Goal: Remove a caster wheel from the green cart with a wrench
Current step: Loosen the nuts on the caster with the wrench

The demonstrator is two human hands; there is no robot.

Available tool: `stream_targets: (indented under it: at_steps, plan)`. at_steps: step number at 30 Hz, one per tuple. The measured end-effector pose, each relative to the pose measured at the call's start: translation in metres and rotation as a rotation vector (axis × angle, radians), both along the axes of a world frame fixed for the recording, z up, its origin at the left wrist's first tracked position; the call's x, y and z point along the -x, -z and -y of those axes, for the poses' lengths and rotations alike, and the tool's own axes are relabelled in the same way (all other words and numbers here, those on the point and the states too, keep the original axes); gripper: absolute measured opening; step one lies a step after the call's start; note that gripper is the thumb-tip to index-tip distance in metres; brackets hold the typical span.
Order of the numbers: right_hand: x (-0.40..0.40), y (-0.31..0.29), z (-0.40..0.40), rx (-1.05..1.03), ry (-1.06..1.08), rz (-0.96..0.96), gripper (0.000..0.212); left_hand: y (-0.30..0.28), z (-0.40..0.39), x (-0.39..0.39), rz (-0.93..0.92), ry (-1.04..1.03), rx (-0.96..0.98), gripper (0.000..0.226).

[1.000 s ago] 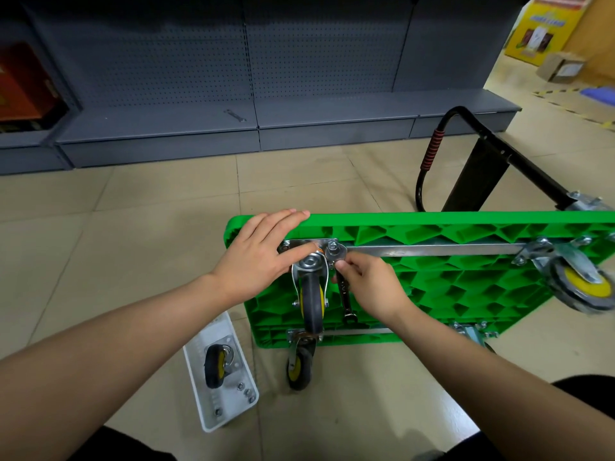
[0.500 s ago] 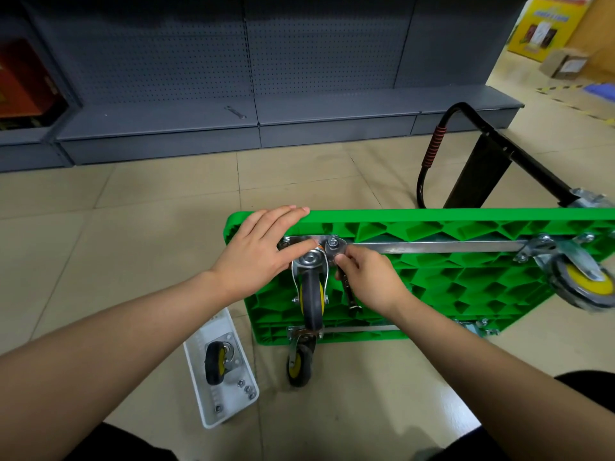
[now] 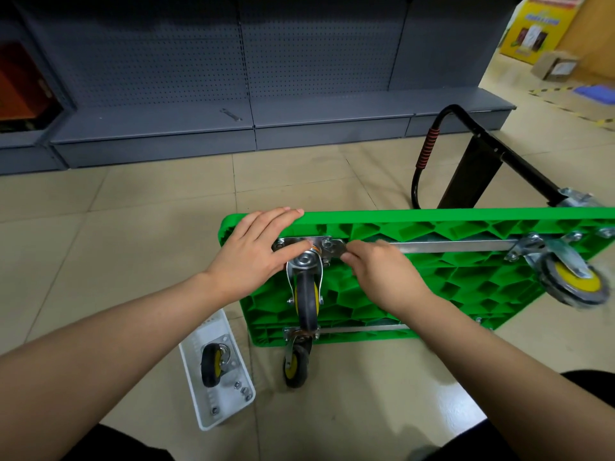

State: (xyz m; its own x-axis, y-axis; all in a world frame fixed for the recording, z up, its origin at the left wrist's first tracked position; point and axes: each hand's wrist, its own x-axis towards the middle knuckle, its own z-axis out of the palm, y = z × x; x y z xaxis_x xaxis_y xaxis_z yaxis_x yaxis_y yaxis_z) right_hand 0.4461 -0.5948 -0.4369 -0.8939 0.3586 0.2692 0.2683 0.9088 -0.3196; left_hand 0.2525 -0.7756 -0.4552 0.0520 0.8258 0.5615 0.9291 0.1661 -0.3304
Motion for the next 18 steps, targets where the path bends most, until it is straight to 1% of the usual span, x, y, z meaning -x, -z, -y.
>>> stream_targets:
  at_steps: [2, 3, 6, 10, 18]
  plan:
    - [-0.001, 0.002, 0.003, 0.222, 0.009, -0.016, 0.027, 0.0, 0.0, 0.0, 0.004, -0.003, 0.001, 0.046]
    - [-0.001, 0.002, 0.005, 0.298, 0.035, -0.017, 0.029, 0.0, 0.0, -0.001, 0.007, -0.004, 0.0, 0.045]
    - [0.003, 0.007, 0.014, 0.454, 0.115, 0.001, 0.031, 0.0, 0.0, -0.001, 0.01, -0.005, 0.002, 0.045]
    - [0.011, 0.017, 0.017, 0.575, 0.167, 0.023, 0.033, 0.001, 0.0, 0.0, 0.015, -0.007, 0.016, 0.047]
    - [0.02, 0.029, 0.022, 0.685, 0.202, -0.073, 0.03, 0.0, 0.0, 0.001, 0.006, -0.008, 0.011, 0.044]
